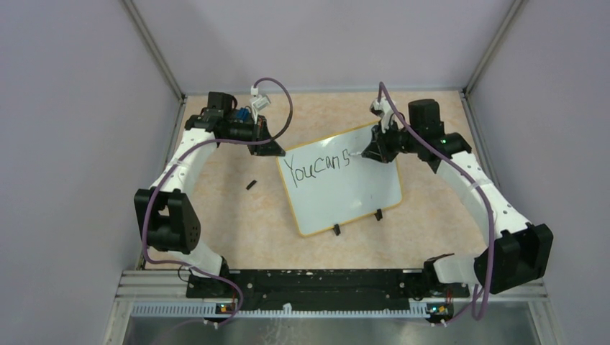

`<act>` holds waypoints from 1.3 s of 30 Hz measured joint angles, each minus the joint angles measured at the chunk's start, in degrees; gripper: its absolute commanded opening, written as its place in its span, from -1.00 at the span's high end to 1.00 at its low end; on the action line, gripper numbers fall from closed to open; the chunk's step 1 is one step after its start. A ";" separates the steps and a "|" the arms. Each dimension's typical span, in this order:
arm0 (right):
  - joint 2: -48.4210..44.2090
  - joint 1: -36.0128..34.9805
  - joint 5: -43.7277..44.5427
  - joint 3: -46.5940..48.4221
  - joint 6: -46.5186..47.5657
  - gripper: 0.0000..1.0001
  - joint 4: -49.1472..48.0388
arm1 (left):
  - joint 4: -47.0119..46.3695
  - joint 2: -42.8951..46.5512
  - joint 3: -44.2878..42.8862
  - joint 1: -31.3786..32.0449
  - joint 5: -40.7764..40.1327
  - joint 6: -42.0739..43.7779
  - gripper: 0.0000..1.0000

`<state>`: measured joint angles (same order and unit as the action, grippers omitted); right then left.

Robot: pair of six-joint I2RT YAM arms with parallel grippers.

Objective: Write a sentence on the whiteboard

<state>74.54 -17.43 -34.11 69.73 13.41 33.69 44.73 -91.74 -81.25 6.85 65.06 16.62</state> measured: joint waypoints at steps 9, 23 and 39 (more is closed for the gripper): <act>1.01 -0.02 0.85 0.59 -0.11 1.00 -1.38 | 0.00 0.00 0.00 0.00 0.00 0.00 1.00; 1.05 -0.02 2.01 0.50 0.11 1.00 -1.11 | -0.17 0.00 0.02 0.00 -0.20 0.00 1.00; 0.07 -0.02 1.73 -1.99 1.18 1.00 0.50 | -0.20 0.00 0.07 0.00 -0.22 0.00 1.00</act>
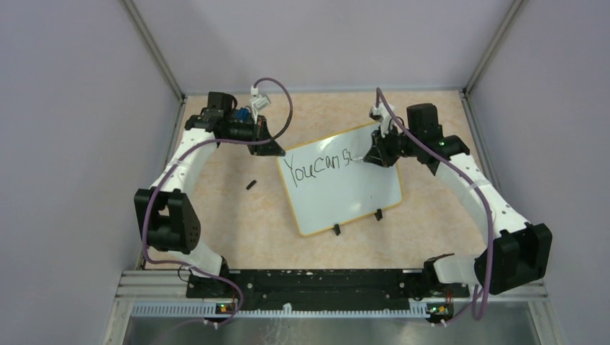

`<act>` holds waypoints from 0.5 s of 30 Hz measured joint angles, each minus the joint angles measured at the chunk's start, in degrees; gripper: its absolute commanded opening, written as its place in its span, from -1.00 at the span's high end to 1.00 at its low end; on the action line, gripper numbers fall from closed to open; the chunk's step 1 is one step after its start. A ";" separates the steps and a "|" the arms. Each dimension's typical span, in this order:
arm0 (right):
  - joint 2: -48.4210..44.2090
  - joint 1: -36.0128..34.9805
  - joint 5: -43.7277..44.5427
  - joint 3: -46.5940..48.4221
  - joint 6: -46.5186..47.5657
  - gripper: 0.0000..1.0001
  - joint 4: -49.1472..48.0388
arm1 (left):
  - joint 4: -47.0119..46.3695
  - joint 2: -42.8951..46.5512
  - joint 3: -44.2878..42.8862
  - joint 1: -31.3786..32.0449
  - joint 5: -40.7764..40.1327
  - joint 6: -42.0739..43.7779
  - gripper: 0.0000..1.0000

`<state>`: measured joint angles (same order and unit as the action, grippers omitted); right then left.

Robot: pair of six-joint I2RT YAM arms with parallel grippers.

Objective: Write a sentence on the whiteboard

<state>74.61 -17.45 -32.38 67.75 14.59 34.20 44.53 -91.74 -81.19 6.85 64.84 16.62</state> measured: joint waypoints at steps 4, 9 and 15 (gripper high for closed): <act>0.00 0.00 0.04 0.00 0.44 1.00 0.13 | 0.00 0.00 0.02 0.00 0.00 0.00 1.00; 0.00 0.04 0.46 0.07 0.90 1.00 0.87 | -0.02 0.00 0.04 0.00 0.00 0.02 1.00; 0.04 0.13 1.18 0.70 0.85 1.00 1.68 | -0.15 0.00 0.11 0.00 0.04 0.00 1.00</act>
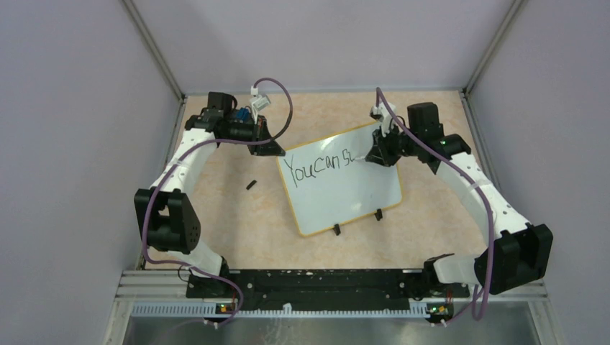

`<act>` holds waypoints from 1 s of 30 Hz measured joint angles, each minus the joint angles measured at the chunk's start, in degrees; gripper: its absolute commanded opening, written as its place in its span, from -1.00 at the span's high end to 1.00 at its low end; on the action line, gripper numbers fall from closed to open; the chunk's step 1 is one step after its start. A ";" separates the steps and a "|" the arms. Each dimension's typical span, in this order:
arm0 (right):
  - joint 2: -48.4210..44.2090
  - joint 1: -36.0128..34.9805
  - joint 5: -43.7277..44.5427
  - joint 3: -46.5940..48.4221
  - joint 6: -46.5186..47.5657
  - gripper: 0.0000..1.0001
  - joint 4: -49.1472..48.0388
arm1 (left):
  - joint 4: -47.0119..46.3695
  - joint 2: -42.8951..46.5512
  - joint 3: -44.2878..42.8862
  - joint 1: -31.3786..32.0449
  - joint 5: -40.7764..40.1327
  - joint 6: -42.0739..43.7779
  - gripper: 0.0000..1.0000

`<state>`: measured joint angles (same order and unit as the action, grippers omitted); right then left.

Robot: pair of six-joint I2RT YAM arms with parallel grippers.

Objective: Write a sentence on the whiteboard

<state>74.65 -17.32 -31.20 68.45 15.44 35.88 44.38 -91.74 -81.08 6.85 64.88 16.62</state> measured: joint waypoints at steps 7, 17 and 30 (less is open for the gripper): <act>0.17 0.26 1.79 2.64 0.00 1.00 -0.28 | -0.15 0.00 0.13 0.00 0.09 0.02 1.00; 0.85 0.26 1.55 3.28 0.00 1.00 -0.59 | -0.31 0.00 0.20 -0.02 0.07 0.02 1.00; 0.07 0.26 0.92 0.11 0.02 1.00 0.02 | -0.44 0.00 0.22 -0.02 -0.04 0.02 1.00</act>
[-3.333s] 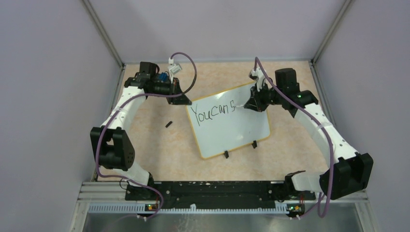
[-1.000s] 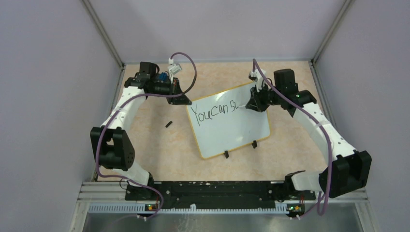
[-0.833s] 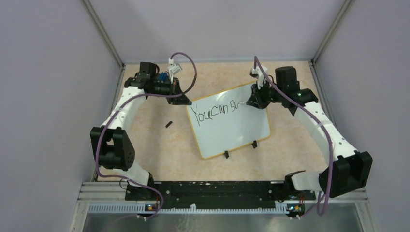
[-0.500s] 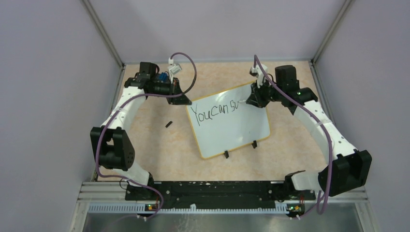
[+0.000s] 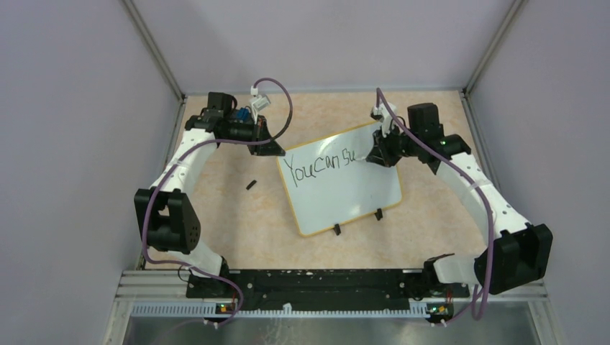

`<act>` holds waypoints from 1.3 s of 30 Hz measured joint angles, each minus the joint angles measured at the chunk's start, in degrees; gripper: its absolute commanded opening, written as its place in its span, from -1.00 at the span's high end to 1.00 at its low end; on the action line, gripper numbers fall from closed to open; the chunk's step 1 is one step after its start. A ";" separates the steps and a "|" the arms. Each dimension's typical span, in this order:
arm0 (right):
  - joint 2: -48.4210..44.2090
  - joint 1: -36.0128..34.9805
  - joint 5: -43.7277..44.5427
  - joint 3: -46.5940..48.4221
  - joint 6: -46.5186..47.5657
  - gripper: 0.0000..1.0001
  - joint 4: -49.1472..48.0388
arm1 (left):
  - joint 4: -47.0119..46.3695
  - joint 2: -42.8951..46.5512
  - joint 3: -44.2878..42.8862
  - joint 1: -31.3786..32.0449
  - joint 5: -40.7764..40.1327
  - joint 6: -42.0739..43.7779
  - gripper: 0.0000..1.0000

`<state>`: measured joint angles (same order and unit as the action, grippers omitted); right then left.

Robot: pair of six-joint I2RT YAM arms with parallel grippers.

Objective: Write a sentence on the whiteboard

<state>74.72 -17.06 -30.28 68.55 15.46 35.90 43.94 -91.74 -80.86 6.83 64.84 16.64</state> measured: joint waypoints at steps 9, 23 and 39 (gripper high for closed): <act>-0.37 0.00 0.61 0.42 1.33 1.00 1.60 | 0.04 0.00 0.00 0.00 0.07 0.00 1.00; -0.39 0.17 1.66 4.63 1.49 1.00 2.91 | 0.09 0.00 0.00 0.00 0.26 0.00 1.00; 1.01 0.35 3.13 4.70 1.03 1.00 1.99 | 0.00 0.13 0.22 -0.02 0.24 0.00 1.00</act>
<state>75.72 -16.71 -27.16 73.25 16.49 37.89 43.94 -91.61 -80.64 6.81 65.08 16.64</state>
